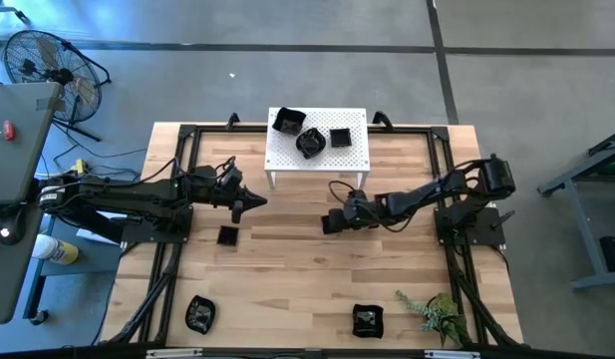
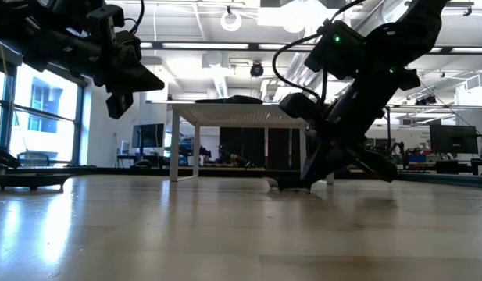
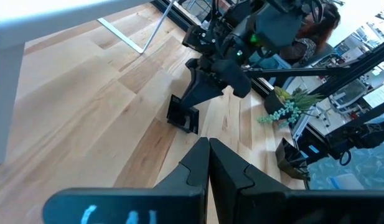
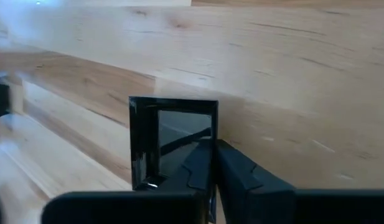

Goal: Pick & Place Mini shaped plates
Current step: Stack the black square plate on top of the black square plates on the shelf

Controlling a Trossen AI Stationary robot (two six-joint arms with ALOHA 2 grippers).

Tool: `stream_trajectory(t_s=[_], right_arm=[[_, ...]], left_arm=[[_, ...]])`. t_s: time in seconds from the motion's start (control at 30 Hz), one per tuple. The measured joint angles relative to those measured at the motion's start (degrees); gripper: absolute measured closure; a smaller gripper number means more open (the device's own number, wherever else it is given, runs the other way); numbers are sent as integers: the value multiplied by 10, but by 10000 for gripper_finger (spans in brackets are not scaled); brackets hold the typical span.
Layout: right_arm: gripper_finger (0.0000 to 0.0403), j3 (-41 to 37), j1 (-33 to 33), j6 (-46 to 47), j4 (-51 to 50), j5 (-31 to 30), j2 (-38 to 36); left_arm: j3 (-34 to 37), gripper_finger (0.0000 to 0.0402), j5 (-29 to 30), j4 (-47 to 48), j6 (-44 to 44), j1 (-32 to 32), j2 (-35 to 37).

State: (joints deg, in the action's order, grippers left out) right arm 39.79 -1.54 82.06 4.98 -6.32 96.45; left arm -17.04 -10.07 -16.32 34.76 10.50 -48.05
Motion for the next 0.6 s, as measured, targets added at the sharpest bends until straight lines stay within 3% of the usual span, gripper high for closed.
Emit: stream_trajectory(t_s=[0.37,0.47,0.6], right_arm=[[391,26,0,-29,6,-40,-131],[392,79,8,-58,-59,-65,-175],[392,185,54,-103,-216,-98,-202]], left_arm=[[0,397,1,-1,-7,0,0],[0,397,1,-1,-11,0,0],[0,397,6,-2,-14,0,0]])
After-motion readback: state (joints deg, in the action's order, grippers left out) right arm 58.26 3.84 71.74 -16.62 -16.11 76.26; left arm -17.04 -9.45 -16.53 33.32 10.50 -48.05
